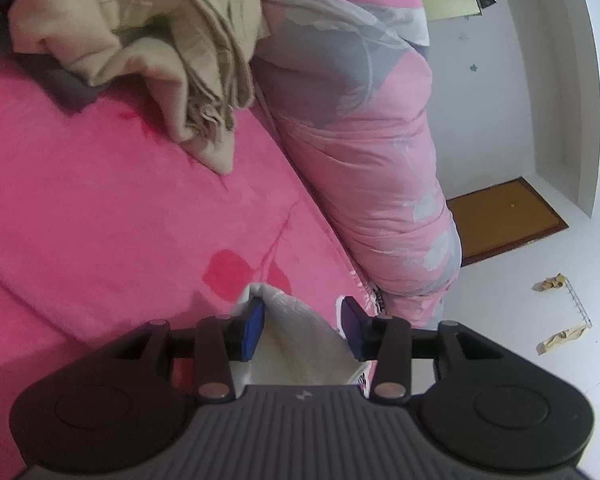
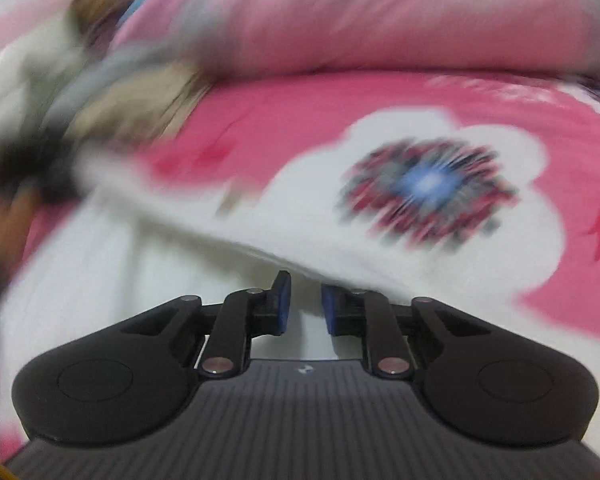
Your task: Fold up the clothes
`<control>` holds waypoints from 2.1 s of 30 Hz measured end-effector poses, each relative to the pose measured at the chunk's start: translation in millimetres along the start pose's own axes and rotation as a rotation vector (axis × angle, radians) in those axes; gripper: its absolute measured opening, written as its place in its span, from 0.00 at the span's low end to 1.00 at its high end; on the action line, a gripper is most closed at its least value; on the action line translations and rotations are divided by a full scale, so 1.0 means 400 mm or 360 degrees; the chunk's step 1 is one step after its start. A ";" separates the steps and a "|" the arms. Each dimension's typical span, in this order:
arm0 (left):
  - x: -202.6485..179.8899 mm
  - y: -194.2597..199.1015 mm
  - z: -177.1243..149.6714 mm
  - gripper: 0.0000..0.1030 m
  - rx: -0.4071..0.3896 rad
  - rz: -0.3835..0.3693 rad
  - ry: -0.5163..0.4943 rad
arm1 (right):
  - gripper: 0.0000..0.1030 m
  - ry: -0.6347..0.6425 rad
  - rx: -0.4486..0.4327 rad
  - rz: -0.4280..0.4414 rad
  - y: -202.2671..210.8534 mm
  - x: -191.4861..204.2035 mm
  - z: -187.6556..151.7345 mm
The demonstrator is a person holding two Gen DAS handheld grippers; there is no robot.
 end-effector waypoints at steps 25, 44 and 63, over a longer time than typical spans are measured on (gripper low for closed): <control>-0.159 0.363 -0.230 0.63 0.0186 0.0390 -0.0525 | 0.37 -0.1153 -0.0396 -0.0399 0.612 -0.298 -0.441; -0.123 0.441 -0.572 0.64 0.0335 0.0224 -0.0434 | 0.54 -0.1721 -0.0233 0.0250 0.611 -0.125 -0.662; -0.124 0.337 -0.457 0.05 -0.0042 0.0230 -0.0282 | 0.11 -0.2009 -0.0536 0.0067 0.415 -0.227 -0.565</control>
Point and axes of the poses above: each gripper's, at about its wrist camera, not at the fingertips, and y roughly against the way its jaws point, x to its left, z to its top, the point moved 4 cm from there along -y, roughly the way its jaws point, and after that the axes turned 5 degrees about -z, right-handed, at the moved point
